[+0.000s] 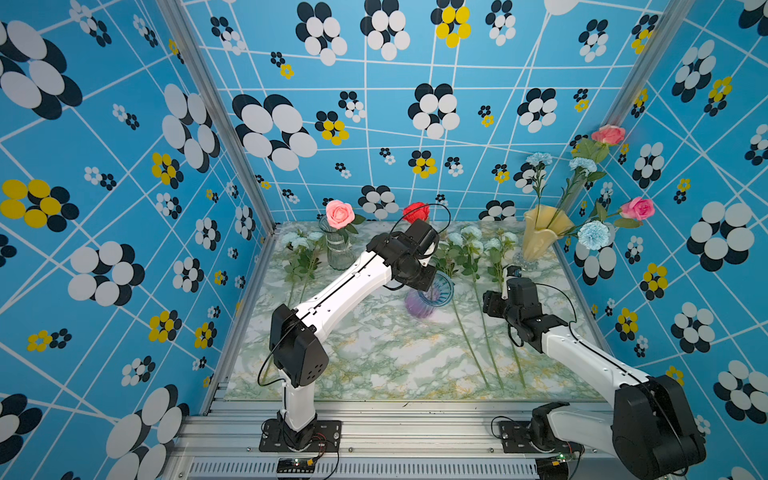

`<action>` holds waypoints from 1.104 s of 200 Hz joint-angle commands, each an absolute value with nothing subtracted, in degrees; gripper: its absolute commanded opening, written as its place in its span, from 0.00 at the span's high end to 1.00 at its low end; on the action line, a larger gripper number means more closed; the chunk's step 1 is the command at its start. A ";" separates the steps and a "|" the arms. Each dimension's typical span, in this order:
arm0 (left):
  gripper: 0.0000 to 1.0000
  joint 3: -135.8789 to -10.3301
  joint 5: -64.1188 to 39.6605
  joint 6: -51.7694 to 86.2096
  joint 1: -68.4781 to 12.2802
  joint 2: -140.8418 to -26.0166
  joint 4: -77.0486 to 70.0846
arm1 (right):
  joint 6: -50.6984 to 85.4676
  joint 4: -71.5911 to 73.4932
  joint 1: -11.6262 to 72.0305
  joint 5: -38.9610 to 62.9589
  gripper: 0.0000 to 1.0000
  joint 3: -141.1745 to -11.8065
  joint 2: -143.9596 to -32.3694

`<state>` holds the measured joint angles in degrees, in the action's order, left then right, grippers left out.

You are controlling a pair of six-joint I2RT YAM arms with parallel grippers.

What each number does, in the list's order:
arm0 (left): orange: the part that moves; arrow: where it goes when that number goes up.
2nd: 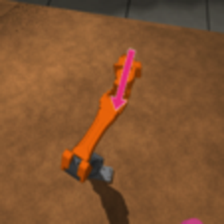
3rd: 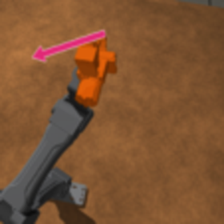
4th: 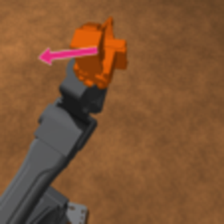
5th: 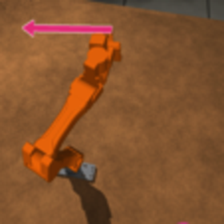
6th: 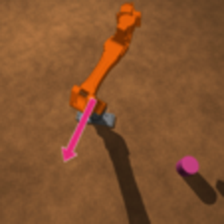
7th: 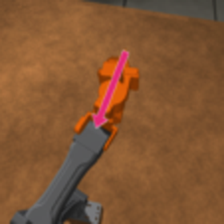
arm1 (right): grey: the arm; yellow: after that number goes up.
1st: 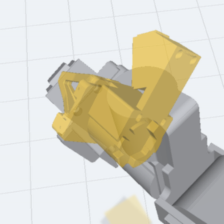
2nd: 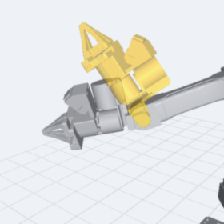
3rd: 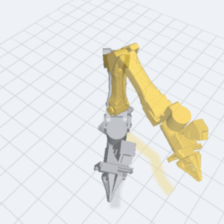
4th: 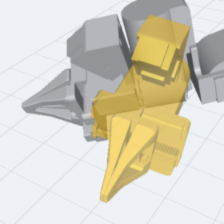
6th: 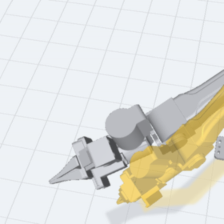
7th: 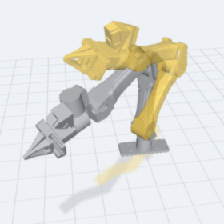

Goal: Pick out blue flowers from the vase
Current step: Move the vase to the center of the board.

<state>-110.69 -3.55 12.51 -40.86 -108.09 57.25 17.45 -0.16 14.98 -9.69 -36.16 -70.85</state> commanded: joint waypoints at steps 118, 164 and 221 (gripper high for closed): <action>1.00 -139.59 -19.17 11.02 -19.30 -129.49 64.37 | 18.17 -0.60 15.47 -9.85 0.27 -37.84 -71.46; 1.00 -150.53 -23.03 12.48 -14.12 -136.70 69.89 | 18.17 -0.79 15.45 -9.79 0.28 -38.14 -71.97; 1.00 -149.28 -23.46 11.30 -14.97 -133.86 71.07 | 18.03 -1.05 15.47 -9.69 0.28 -38.60 -72.51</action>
